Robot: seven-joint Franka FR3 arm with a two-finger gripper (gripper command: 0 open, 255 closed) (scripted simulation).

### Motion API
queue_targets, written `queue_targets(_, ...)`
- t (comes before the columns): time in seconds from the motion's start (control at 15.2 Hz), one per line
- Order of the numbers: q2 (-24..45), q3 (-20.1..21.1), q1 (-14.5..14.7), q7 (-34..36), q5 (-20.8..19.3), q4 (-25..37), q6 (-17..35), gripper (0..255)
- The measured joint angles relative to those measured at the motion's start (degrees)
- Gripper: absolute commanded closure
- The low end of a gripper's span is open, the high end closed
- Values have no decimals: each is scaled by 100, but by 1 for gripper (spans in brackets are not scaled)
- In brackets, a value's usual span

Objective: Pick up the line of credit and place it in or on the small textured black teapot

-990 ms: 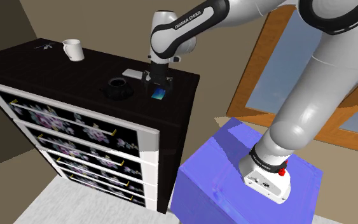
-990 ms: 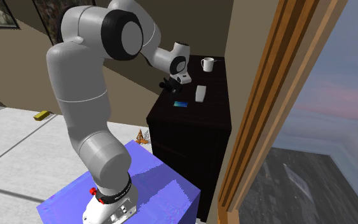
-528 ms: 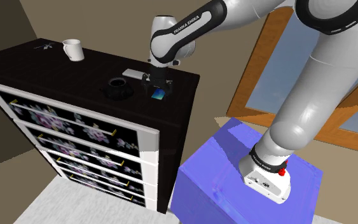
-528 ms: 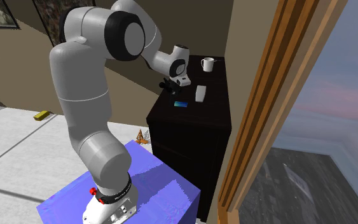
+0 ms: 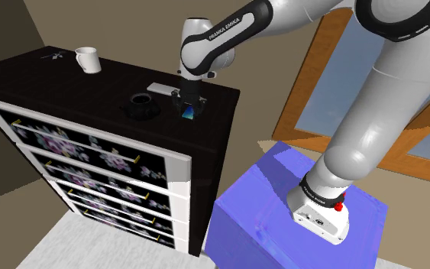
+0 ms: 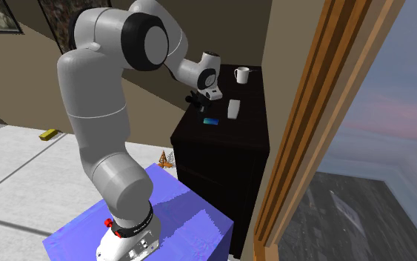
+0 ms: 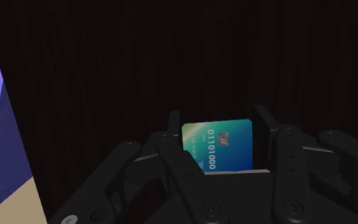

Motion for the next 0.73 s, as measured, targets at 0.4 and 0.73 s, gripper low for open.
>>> queue_targets(0.4,-52,2,-2,7,8,32,-96,255)
queue_targets(0.73,-266,-5,-23,6,39,166,-443,255)
